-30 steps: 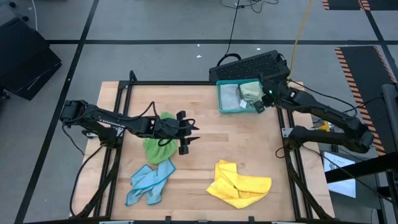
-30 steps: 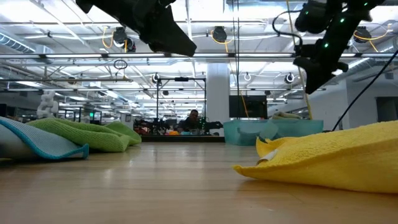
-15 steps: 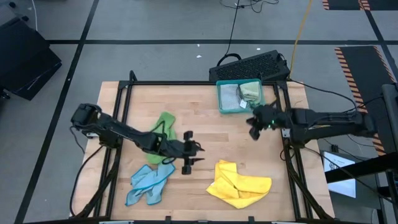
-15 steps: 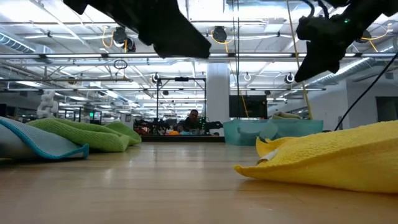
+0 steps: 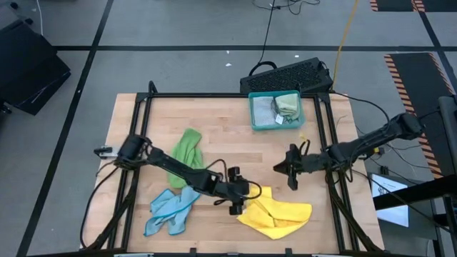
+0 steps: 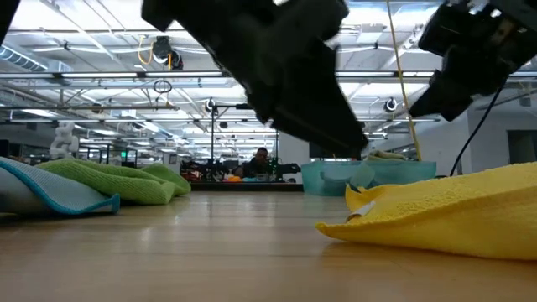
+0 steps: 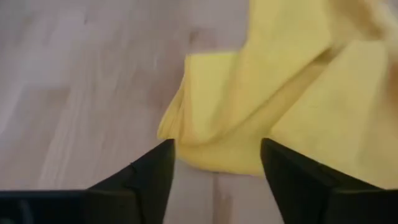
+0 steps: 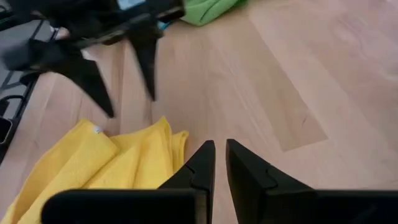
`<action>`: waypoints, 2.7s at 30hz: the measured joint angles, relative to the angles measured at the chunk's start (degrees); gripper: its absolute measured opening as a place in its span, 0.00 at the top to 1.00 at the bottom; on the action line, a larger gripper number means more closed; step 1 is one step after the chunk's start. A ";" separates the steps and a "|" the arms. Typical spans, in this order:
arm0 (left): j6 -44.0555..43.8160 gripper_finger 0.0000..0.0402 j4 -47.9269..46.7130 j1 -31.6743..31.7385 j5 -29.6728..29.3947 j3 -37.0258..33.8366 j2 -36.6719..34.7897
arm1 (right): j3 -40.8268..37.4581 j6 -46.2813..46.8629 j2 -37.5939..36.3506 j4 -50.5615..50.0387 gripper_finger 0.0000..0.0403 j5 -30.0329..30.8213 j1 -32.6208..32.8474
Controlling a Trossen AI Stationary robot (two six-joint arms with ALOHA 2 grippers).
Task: Fold microfiber towels
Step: Fold the yellow microfiber cloth
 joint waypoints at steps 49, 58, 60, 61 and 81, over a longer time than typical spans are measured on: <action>1.27 0.97 -26.88 -10.28 -30.12 3.18 -10.21 | -5.40 3.51 19.69 32.30 0.63 5.34 11.16; 0.50 0.97 -26.24 -11.06 -30.82 3.22 -11.12 | 1.33 -6.41 28.30 40.12 0.50 9.87 10.81; 0.19 0.98 -26.52 -11.33 -30.82 3.22 -11.11 | 3.36 -9.80 30.08 40.29 0.50 9.91 10.53; 0.19 0.98 -26.47 -11.50 -30.82 3.22 -11.13 | 4.14 -10.90 30.98 40.33 0.50 9.91 10.53; 2.29 0.99 -26.68 -11.56 -31.06 3.20 -11.13 | 8.31 -3.70 41.33 32.03 0.58 2.50 5.09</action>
